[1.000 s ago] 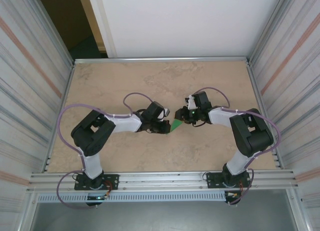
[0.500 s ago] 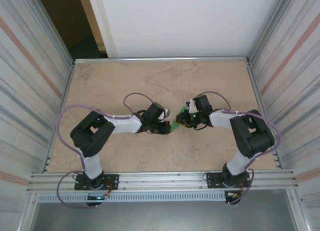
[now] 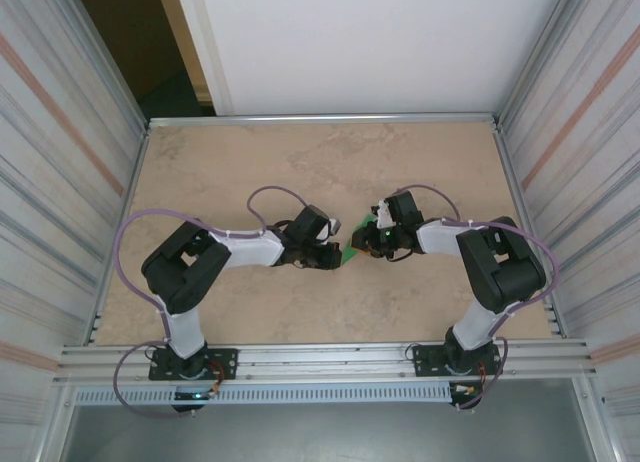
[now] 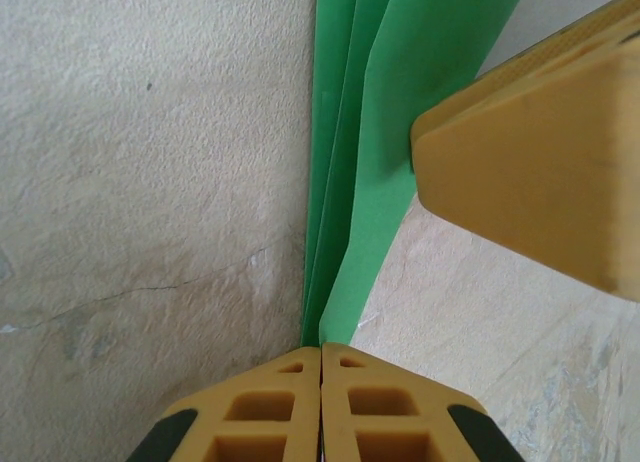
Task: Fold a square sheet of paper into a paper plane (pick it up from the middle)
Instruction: Fold the wing for the fifth time at the center of the table.
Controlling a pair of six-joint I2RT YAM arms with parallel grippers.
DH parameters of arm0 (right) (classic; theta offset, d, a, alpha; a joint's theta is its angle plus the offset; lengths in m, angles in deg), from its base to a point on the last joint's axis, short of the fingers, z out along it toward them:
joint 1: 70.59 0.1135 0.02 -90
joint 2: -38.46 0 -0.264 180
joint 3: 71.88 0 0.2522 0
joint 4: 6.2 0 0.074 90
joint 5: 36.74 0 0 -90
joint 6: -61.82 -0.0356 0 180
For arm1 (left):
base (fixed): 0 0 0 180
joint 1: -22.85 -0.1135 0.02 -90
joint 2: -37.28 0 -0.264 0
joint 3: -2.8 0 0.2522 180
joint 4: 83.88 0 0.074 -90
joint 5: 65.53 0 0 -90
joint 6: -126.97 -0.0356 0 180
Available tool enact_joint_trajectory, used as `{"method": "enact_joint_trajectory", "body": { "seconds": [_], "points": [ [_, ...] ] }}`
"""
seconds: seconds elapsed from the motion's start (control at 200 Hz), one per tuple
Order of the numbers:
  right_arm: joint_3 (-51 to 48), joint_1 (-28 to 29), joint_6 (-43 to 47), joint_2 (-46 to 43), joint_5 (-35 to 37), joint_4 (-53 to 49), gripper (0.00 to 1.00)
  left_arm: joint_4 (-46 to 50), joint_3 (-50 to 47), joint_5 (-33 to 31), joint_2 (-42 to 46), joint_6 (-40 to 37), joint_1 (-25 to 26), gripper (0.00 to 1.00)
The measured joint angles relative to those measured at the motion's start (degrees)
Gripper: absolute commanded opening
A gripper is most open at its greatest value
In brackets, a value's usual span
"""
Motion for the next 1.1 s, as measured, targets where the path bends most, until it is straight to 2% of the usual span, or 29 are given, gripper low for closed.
{"method": "enact_joint_trajectory", "body": {
  "seconds": [0.676, 1.102],
  "points": [
    [0.4, 0.3, 0.0, 0.5, -0.3, -0.1, 0.25, 0.3, 0.3, -0.1, -0.6, 0.0, 0.4, 0.08],
    [0.9, 0.3, 0.0, 2.1, 0.5, -0.9, 0.23, 1.2, 0.8, -0.1, -0.7, 0.0, 0.5, 0.13]
  ]
}}
